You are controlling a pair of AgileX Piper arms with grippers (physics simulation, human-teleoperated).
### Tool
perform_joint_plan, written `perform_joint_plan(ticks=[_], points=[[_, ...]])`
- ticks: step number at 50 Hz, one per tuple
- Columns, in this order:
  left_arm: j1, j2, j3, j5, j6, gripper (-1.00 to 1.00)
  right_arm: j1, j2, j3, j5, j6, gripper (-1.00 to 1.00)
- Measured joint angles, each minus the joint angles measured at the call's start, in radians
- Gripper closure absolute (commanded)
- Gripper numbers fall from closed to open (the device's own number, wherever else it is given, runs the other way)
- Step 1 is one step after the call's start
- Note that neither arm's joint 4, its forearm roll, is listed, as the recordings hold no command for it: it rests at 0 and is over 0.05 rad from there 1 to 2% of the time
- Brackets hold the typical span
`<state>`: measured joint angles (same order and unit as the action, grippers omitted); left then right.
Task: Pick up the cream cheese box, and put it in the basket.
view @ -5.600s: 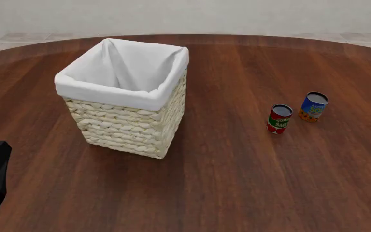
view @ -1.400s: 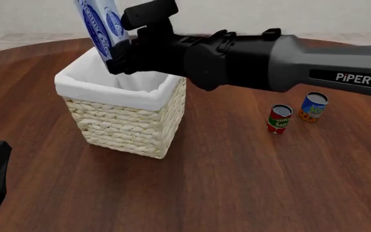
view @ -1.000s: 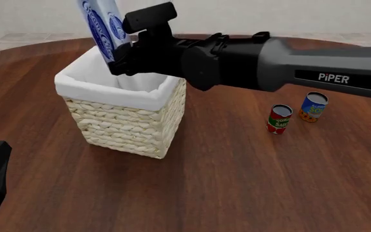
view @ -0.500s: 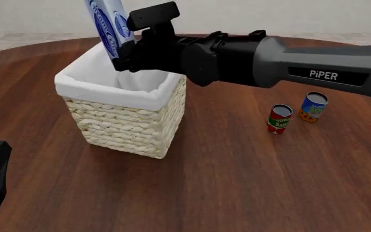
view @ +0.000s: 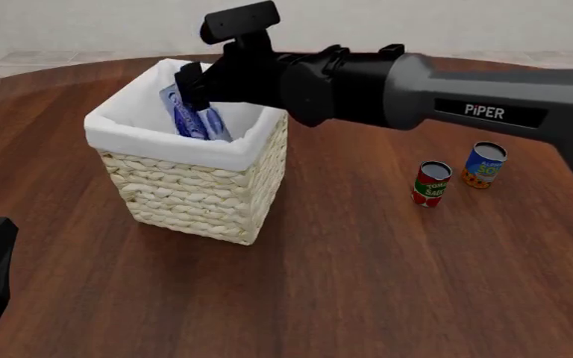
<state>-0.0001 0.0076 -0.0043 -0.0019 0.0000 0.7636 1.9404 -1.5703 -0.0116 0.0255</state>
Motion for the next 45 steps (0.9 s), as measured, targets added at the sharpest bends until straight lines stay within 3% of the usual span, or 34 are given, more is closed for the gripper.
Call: perform_joint_plan(ticks=[45], points=[[0.000, 0.000, 0.000, 0.000, 0.000, -1.00, 0.005, -0.023, 0.016, -0.008, -0.008, -1.00]])
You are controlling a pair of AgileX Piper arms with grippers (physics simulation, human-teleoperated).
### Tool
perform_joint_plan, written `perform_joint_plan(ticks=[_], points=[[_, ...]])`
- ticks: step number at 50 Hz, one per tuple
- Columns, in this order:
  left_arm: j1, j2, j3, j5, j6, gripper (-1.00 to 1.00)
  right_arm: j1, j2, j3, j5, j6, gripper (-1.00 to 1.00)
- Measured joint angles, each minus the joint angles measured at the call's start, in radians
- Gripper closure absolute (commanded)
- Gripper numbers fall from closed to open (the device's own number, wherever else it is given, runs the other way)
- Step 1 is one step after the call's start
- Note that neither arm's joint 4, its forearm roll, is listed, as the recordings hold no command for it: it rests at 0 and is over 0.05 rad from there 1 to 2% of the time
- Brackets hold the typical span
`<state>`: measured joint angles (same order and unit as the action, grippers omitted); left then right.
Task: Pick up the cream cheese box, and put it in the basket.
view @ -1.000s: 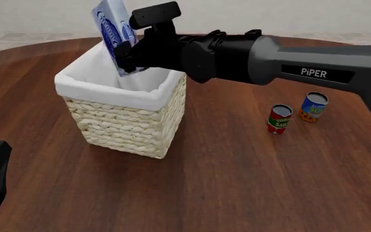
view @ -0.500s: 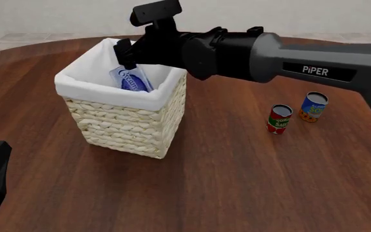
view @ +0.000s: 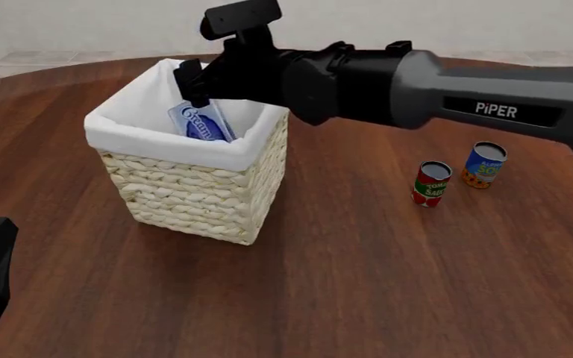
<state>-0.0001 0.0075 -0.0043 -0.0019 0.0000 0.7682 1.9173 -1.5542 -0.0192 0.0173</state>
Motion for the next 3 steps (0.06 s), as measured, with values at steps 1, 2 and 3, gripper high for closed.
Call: perform_joint_plan(ticks=[1, 2, 3], points=[[0.000, 0.000, 0.000, 0.000, 0.000, -1.00, 0.000, -0.002, 0.002, -0.001, 0.000, -1.00], [0.000, 0.000, 0.000, 0.000, 0.000, -1.00, 0.001, -0.004, 0.005, -0.003, 0.000, -1.00], [0.000, 0.000, 0.000, 0.000, 0.000, -1.00, 0.002, -0.006, 0.008, -0.005, 0.001, -1.00]])
